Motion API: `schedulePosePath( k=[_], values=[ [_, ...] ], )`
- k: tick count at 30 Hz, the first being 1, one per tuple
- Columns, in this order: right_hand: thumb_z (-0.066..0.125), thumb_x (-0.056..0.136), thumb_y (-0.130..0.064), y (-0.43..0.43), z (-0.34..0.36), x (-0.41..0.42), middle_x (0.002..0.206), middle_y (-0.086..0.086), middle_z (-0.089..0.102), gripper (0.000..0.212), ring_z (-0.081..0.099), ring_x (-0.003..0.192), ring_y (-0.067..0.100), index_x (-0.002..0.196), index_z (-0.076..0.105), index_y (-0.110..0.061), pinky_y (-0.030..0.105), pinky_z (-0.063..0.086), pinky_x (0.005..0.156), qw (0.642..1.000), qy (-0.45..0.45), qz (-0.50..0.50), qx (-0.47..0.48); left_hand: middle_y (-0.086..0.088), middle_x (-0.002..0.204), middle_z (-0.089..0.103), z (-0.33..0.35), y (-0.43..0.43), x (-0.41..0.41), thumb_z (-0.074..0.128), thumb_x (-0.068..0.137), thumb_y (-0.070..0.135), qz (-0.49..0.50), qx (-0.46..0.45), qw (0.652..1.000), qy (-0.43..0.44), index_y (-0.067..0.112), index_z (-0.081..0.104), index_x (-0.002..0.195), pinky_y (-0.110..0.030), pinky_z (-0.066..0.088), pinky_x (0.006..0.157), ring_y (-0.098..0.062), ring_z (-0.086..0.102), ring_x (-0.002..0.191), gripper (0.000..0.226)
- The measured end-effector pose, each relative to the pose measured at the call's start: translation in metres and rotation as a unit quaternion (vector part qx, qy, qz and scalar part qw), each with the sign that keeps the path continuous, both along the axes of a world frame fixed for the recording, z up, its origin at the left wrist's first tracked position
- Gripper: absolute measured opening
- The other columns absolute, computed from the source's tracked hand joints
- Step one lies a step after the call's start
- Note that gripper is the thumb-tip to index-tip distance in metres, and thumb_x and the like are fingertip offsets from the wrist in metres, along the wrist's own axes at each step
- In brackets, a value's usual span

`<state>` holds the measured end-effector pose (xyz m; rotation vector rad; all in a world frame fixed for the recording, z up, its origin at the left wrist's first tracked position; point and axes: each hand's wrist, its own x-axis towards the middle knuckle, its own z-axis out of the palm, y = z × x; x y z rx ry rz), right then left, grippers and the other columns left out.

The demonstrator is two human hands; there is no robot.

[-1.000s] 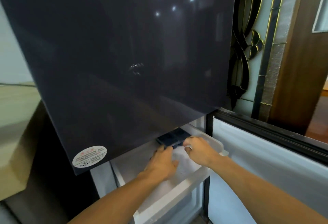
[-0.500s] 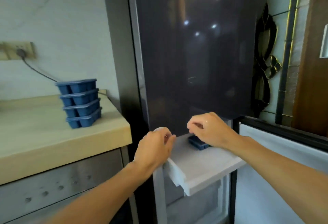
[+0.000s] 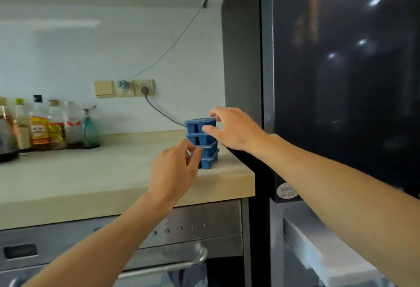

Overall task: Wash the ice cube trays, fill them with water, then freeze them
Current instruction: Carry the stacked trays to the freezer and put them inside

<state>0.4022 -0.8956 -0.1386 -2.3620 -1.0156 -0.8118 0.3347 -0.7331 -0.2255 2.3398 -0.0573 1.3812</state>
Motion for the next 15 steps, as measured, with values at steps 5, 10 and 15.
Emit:
schedulePosePath(
  k=[5,10,15],
  values=[
    [0.058,0.090,-0.068,0.045,0.020,0.022,0.134,0.006,0.060,0.067,0.060,0.115,0.030,0.136,0.056,-0.018,0.038,0.042,0.079,0.995,-0.020,-0.064,-0.079,0.014,0.072,0.056,0.008,0.024,0.008,0.054,0.096,0.058,0.080,-0.001,0.996,0.041,0.028,0.056,0.107,-0.030,0.040,0.057,-0.009,0.055,0.067,0.031],
    [0.058,0.090,-0.065,0.069,0.021,0.032,0.084,-0.002,0.058,0.047,0.058,0.081,0.026,0.079,0.052,-0.020,0.035,0.035,0.061,0.986,-0.047,-0.112,-0.118,0.005,0.115,0.060,0.014,0.030,0.023,0.057,0.092,0.058,0.068,-0.026,0.995,0.062,0.024,0.048,0.129,-0.033,0.049,0.073,-0.017,0.063,0.090,0.051],
    [0.066,0.085,-0.047,0.054,0.014,0.036,0.074,0.001,0.061,0.033,0.060,0.069,0.024,0.074,0.058,-0.017,0.032,0.039,0.053,0.996,-0.013,-0.076,-0.036,0.001,0.137,0.052,0.017,0.028,0.034,0.063,0.090,0.055,0.027,-0.046,0.997,0.063,0.023,0.041,0.137,-0.040,0.053,0.085,-0.021,0.061,0.108,0.061]
  ],
)
